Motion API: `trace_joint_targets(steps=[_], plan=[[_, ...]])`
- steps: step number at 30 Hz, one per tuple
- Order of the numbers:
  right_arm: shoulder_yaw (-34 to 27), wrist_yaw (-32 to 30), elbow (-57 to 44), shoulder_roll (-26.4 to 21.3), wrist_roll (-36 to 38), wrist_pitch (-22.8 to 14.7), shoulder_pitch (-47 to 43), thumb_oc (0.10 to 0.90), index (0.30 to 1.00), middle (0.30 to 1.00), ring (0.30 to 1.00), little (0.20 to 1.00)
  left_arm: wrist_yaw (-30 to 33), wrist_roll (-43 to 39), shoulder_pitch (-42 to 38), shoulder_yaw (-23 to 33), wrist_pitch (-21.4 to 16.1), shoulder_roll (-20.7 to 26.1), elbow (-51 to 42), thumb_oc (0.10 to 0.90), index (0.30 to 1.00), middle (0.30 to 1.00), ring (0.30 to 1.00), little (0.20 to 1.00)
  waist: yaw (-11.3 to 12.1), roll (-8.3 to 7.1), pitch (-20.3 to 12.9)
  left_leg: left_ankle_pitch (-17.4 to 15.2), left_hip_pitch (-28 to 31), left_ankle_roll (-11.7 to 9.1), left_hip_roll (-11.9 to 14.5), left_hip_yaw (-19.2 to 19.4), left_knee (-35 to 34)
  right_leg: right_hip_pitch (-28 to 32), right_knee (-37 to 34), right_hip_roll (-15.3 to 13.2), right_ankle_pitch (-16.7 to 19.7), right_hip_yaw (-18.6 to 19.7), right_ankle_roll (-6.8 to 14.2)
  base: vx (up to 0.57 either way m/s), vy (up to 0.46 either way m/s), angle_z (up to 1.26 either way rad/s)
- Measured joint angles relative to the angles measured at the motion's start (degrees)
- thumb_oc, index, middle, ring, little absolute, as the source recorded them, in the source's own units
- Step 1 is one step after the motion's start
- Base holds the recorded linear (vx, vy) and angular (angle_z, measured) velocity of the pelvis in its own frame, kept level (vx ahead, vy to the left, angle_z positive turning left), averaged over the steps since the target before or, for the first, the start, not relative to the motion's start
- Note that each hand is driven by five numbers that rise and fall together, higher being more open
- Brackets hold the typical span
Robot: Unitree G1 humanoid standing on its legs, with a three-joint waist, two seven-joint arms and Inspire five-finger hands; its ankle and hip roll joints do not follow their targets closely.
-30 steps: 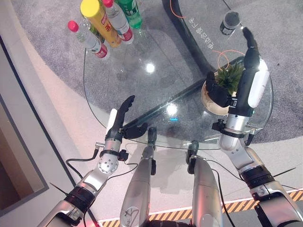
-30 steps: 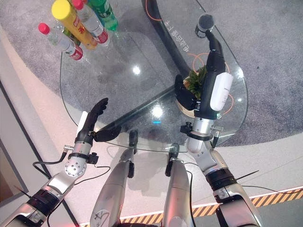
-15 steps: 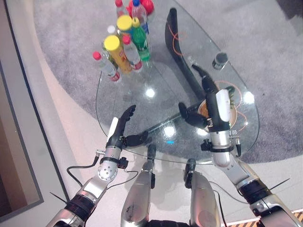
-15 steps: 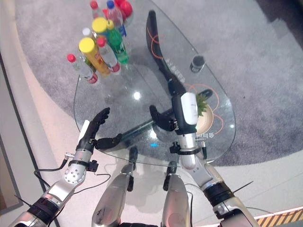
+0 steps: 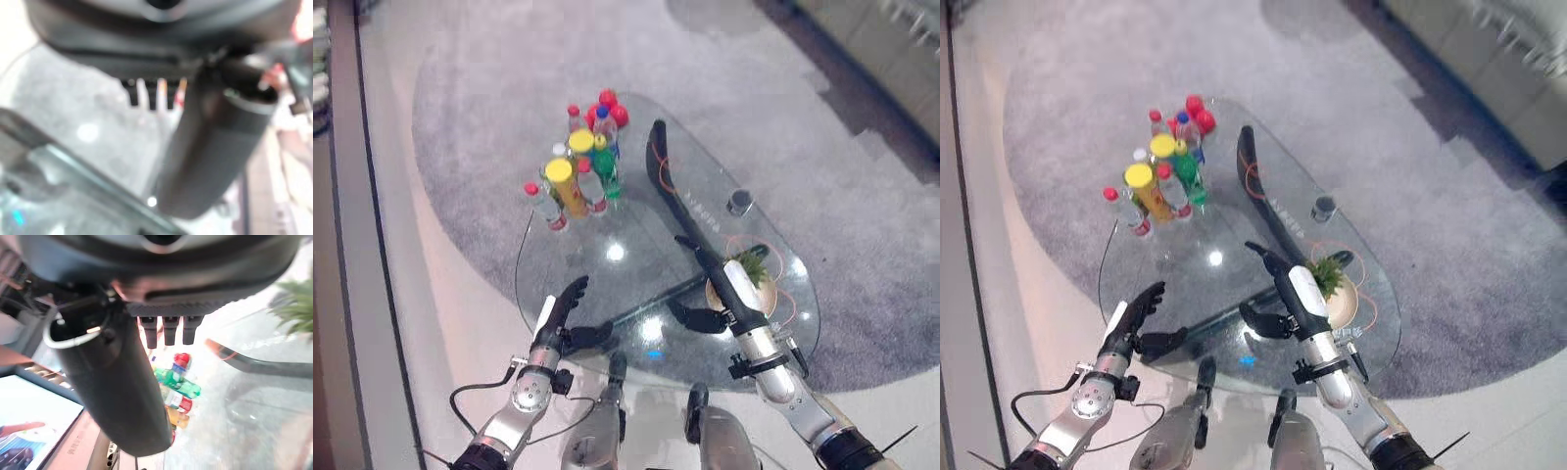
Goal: Pick up the fruit to the plate
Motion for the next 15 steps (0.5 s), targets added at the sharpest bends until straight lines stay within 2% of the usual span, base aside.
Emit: trace_joint_targets(steps=[1, 4, 8, 9, 12, 13, 15], plan=[[0.18, 4.79, 2.20, 0.17, 3.29, 1.85, 0.07, 0.800, 0.900, 0.900, 0.900, 0.900, -1.54, 0.15, 0.32, -0.09, 0.37, -0.28, 2.30, 0.800, 0.900, 0.900, 0.900, 0.900, -0.09, -0.21, -1.62, -0.01, 1.17, 0.00, 0.21, 0.33, -0.86, 1.24, -1.81, 0.31, 0.60, -0.01, 0.03, 0.03, -0.031, -0.04], [1.64, 11.38, 6.62, 0.22, 6.50, 5.13, 1.32, 0.800, 0.900, 0.900, 0.900, 0.900, -3.26, 0.13, 1.72, -0.10, 0.71, -0.38, 5.84, 0.800, 0.900, 0.900, 0.900, 0.900, -0.04, -0.79, -4.63, -0.41, 2.42, -0.12, 0.36, 0.75, -1.54, 3.27, -4.53, 0.57, 1.36, 0.00, 0.20, 0.04, -0.040, -0.06], [3.04, 20.05, 11.41, 0.70, 12.28, 10.14, 3.52, 0.800, 0.900, 0.900, 0.900, 0.900, -5.94, 0.13, 2.64, -0.08, 2.03, -1.02, 10.72, 0.800, 0.900, 0.900, 0.900, 0.900, -0.28, -0.74, -6.35, -0.87, 3.48, -0.13, 0.47, 0.77, -1.56, 6.43, -9.18, 1.09, 3.35, -0.12, 0.40, 0.05, -0.043, -0.02], [3.08, 22.89, 12.78, 1.10, 13.74, 12.66, 3.83, 0.800, 0.900, 0.900, 0.900, 0.900, -6.75, 0.13, 2.64, 0.02, 2.76, -1.49, 12.55, 0.800, 0.900, 0.900, 0.900, 0.900, -0.45, -0.67, -6.88, -0.94, 3.65, -0.10, 0.49, 0.78, -1.57, 7.23, -10.43, 1.22, 3.95, -0.20, 0.38, 0.06, -0.041, 0.00], [2.85, 27.88, 18.48, 3.18, 17.55, 18.40, 3.86, 0.800, 0.900, 0.900, 0.900, 0.900, -8.62, -0.24, 2.55, 0.38, 4.42, -3.24, 17.80, 0.800, 0.900, 0.900, 0.900, 0.900, -1.17, -0.75, -8.74, -1.20, 3.88, -0.02, 0.49, 0.82, -1.58, 9.02, -13.48, 1.51, 5.45, -0.37, 0.48, 0.06, -0.025, 0.00], [2.41, 29.84, 22.96, 4.72, 19.39, 21.01, 3.89, 0.800, 0.900, 0.900, 0.900, 0.900, -9.06, -1.20, 2.52, 1.12, 5.21, -4.96, 21.34, 0.800, 0.900, 0.900, 0.900, 0.900, -1.29, -0.92, -9.73, -1.35, 4.16, -0.12, 0.45, 0.90, -1.60, 10.05, -15.15, 1.58, 6.17, -0.37, 0.57, 0.05, -0.015, -0.02], [1.76, 31.13, 27.69, 6.51, 20.77, 23.75, 4.38, 0.800, 0.900, 0.900, 0.900, 0.900, -9.72, -3.09, 2.50, 3.08, 6.22, -7.43, 25.66, 0.800, 0.900, 0.900, 0.900, 0.900, -1.34, -1.19, -10.02, -1.57, 4.92, -0.25, 0.45, 1.02, -1.62, 11.55, -16.94, 1.74, 6.79, -0.38, 0.63, 0.06, -0.012, -0.02]])
